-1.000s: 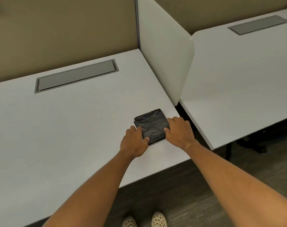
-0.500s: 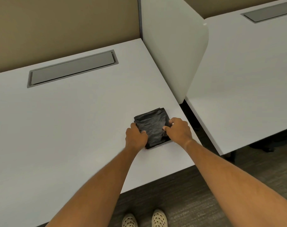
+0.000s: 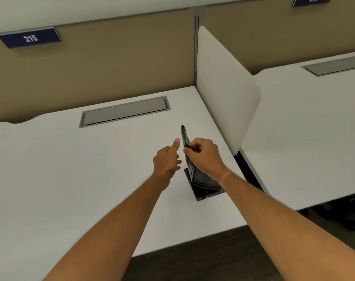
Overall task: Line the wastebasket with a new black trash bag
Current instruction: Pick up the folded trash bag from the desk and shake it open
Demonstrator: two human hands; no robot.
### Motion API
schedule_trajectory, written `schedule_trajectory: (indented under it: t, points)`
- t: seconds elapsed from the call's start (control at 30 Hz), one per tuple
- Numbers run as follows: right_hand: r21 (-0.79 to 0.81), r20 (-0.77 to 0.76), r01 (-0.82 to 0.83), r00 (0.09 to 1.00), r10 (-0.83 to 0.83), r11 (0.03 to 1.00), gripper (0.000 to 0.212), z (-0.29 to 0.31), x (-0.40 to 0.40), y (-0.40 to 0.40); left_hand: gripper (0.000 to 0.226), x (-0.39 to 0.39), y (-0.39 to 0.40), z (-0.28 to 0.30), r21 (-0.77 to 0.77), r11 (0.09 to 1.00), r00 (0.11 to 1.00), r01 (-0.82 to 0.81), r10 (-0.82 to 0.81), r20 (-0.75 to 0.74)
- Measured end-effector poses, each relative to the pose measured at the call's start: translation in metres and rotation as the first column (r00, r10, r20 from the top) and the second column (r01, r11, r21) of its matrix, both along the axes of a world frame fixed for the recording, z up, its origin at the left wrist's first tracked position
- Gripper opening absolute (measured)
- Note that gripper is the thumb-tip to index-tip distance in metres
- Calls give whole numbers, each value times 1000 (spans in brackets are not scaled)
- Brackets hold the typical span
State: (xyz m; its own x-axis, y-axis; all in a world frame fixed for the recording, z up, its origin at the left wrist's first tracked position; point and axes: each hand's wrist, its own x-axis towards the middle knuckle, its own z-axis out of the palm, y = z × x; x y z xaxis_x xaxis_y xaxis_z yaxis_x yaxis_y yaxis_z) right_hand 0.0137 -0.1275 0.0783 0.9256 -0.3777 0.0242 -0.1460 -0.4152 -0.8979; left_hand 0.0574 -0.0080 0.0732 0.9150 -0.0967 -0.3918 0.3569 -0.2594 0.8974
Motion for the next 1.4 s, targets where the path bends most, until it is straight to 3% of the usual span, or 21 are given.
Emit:
schedule_trajectory:
  t: [0.13,0.2,0.37,0.43,0.53,0.63,0.7,0.8,0.87,0.97,1.07,1.1,1.23,1.33,1.4]
  points:
    - [-46,94,-137,986,141,989,10,42,1,45,52,-1,32,53,-74,997,998,-32,35,46]
    - [-73,124,-198,971,206,978,3,61,1,70,40,-2,52,77,-95,994,995,-54,61,78]
    - [-88,169,-313,931,324,946,14,108,0,130,16,2,115,123,-60,985,968,-162,170,186]
    - [19,174,-311,937,303,950,19,124,2,150,12,5,145,140,-68,977,950,-200,210,231]
    - [245,127,-147,985,118,958,28,136,8,172,9,7,193,167,-123,965,937,-233,256,237]
    - [413,-51,-53,995,81,909,18,128,11,196,17,2,246,194,-218,954,943,-207,253,216]
    - [489,-178,-36,974,140,871,28,117,7,220,25,-6,282,211,-299,943,966,-145,201,164]
    - [664,-277,14,934,228,747,52,99,0,263,24,-20,335,230,-396,917,995,-44,77,67]
    - [793,-264,9,906,330,609,54,88,-3,294,24,-26,364,240,-444,896,999,13,10,49]
    - [937,-122,-47,885,450,346,53,83,-12,330,25,-29,399,247,-488,871,998,56,-31,59]
    - [969,16,-116,909,416,217,35,99,-21,347,25,-28,432,246,-520,853,999,42,-21,46]
    - [963,36,-136,919,393,232,36,106,-22,348,26,-27,443,243,-518,855,999,20,0,38]
    - [859,11,-163,954,301,486,40,136,-18,337,24,-24,476,221,-332,931,981,-150,183,69]
    - [761,40,-187,969,243,621,36,162,-12,328,31,-21,481,199,-14,934,909,-356,350,225]
    - [647,82,-218,973,217,730,30,179,-8,330,54,-28,468,193,257,869,875,-423,319,364]
